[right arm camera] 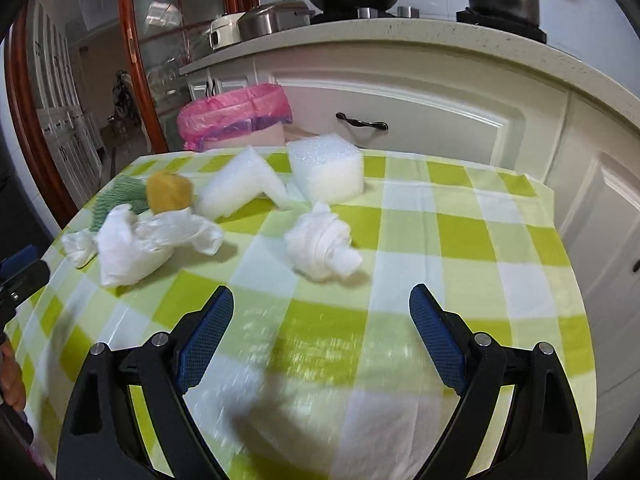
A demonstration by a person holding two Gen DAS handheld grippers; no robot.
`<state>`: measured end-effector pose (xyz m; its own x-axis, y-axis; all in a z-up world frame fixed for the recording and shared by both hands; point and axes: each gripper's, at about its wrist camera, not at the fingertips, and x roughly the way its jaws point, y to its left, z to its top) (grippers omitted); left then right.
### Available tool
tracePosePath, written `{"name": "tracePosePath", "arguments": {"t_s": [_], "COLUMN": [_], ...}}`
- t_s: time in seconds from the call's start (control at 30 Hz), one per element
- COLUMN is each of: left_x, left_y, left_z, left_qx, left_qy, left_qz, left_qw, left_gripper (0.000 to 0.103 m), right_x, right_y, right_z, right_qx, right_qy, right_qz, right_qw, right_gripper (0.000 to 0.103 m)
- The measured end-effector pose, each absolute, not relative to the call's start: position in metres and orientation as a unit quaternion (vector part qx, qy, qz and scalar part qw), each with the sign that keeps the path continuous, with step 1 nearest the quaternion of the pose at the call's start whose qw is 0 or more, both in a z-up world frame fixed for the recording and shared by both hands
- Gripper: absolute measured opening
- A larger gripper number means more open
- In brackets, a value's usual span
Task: Collect trash
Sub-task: 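Grasp the white plastic bag with the left gripper while the right gripper grasps the tissue, then carry the plastic bag and tissue toward the pink bin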
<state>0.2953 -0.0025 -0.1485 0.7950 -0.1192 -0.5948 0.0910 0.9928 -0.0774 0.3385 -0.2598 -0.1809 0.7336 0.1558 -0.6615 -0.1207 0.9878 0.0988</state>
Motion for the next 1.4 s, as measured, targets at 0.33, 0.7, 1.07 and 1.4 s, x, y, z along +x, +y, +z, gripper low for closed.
{"name": "tracePosePath", "arguments": {"t_s": [0.33,0.7,1.07,1.4], "left_x": [0.342,0.390,0.357,0.294], "left_y": [-0.017,-0.052,-0.046,-0.025], "left_z": [-0.163,-0.190,-0.179,-0.151], "left_qx": [-0.012,0.007,-0.005,0.004], "left_qy": [0.345,0.387,0.358,0.315], "left_qz": [-0.058,-0.070,-0.089,-0.088], "left_qw": [0.937,0.919,0.929,0.945], "left_gripper": [0.092,0.070,0.037,0.036], "right_x": [0.401,0.417,0.372,0.307], "right_y": [-0.263,-0.265,-0.278,-0.247], "right_z": [-0.189,-0.206,-0.182,-0.154], "right_qx": [0.023,0.027,0.064,0.062], "right_qy": [0.377,0.415,0.362,0.330], "right_qz": [0.083,0.103,0.098,0.123], "right_qw": [0.922,0.903,0.925,0.934], "right_gripper": [0.084,0.044,0.031,0.031]}}
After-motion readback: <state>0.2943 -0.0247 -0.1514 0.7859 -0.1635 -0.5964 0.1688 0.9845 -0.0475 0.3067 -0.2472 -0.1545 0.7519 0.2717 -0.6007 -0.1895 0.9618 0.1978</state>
